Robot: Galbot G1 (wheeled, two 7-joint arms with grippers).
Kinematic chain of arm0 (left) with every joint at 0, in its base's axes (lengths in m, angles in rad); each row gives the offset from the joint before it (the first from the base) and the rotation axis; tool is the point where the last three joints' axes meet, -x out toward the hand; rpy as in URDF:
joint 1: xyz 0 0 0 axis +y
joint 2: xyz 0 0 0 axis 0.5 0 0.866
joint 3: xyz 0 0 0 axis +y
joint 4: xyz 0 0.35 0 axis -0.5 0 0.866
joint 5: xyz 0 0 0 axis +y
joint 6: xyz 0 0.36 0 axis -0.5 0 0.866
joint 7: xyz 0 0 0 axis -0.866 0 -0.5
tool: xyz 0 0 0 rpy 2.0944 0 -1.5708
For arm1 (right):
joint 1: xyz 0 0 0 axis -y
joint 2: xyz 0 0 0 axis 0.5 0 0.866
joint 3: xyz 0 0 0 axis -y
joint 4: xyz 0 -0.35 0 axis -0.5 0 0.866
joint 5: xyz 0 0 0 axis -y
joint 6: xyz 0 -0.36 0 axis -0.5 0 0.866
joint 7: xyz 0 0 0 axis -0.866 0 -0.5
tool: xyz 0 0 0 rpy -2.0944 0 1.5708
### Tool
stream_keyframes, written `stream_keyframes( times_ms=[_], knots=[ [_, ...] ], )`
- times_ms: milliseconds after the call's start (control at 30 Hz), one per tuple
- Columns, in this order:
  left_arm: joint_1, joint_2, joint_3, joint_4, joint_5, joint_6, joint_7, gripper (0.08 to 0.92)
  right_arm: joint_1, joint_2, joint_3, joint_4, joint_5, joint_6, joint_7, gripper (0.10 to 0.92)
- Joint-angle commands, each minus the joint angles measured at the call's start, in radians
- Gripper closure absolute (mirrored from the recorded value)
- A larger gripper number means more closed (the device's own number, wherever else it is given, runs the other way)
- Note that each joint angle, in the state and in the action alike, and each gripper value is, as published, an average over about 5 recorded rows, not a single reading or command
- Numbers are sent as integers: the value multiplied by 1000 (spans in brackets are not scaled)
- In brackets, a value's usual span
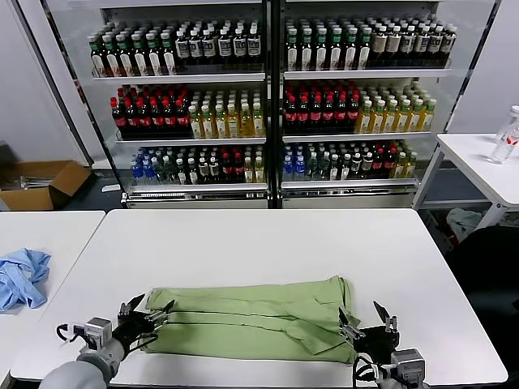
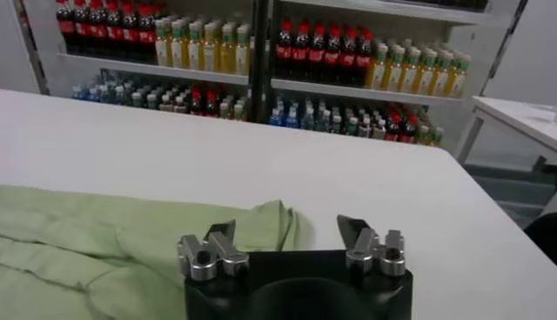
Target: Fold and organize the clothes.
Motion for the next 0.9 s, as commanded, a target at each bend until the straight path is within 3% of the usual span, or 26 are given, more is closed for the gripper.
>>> stream_keyframes(
  times_ms=[33,500,633,767,900],
  knots=[
    [1,-91,45,-29,-117,72,-262,206,10,0,-4,-26,-29,3,9,206],
    [-11,-114,49,-19,-156,105,-233,592,33,-6,9,-20,-37,11,16,203],
    [-13,-104,27,-40,69,106,-215,704,32,-8,9,-16,-38,10,18,203],
    [-23,-59,-75,-69,333,108,-192,808,29,-25,19,-5,-38,8,24,203],
    [-23,1,-283,-57,398,108,-132,896,31,-33,34,10,-38,4,31,203]
  ],
)
